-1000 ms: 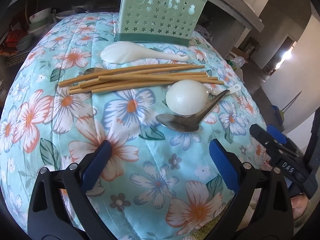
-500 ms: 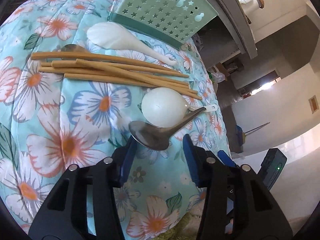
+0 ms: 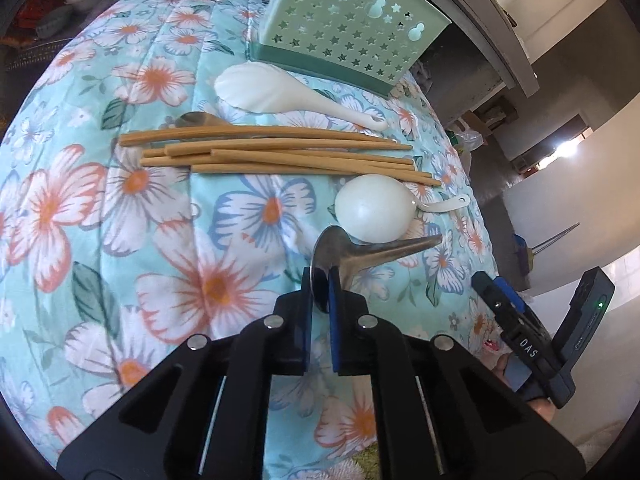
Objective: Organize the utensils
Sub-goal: 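Move the left gripper to the metal spoon and close on it, then lift the metal spoon with the left gripper while the right grasps the white ceramic spoon handle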
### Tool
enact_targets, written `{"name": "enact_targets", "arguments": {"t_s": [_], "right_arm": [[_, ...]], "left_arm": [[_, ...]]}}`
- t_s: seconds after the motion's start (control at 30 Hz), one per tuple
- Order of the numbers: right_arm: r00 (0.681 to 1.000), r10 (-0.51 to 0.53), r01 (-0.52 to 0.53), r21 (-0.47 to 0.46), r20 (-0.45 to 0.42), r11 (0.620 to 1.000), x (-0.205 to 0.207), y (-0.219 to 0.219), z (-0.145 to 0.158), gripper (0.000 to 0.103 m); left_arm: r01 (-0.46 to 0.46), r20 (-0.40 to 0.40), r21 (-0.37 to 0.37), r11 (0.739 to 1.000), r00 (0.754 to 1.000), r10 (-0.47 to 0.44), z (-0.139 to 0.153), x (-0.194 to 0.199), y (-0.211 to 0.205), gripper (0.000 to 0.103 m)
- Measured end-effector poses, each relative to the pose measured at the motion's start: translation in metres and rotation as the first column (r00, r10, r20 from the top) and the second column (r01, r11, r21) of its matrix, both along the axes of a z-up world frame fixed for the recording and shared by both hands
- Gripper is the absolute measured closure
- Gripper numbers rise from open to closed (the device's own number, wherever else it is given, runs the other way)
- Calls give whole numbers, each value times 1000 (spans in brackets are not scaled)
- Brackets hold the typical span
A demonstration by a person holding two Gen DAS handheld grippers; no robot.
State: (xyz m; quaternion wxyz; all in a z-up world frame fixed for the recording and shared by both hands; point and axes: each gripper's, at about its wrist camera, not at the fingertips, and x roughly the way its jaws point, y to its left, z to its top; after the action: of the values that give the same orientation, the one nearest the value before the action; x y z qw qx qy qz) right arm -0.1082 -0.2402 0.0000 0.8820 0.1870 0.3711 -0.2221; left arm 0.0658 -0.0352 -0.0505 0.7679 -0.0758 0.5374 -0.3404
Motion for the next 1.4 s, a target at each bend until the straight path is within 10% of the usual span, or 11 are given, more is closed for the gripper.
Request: {"name": "enact_targets", "arguments": {"t_s": [0.47,1.03,1.4], "right_arm": [[944,329,-323,-298,-31,898,34,62,25,32],[794,441,-605,-622,-420,497,86,121,-24,82],[831,403,-546,-703,-384,456,89,120,-18,99]], "left_arm": [[-212,84,28,977,974,209,19,26,95,99],[-256,229,-146,956,931,284,98,19,146,102],[-248,333,-214,945,891,309,135,32,131,102]]}}
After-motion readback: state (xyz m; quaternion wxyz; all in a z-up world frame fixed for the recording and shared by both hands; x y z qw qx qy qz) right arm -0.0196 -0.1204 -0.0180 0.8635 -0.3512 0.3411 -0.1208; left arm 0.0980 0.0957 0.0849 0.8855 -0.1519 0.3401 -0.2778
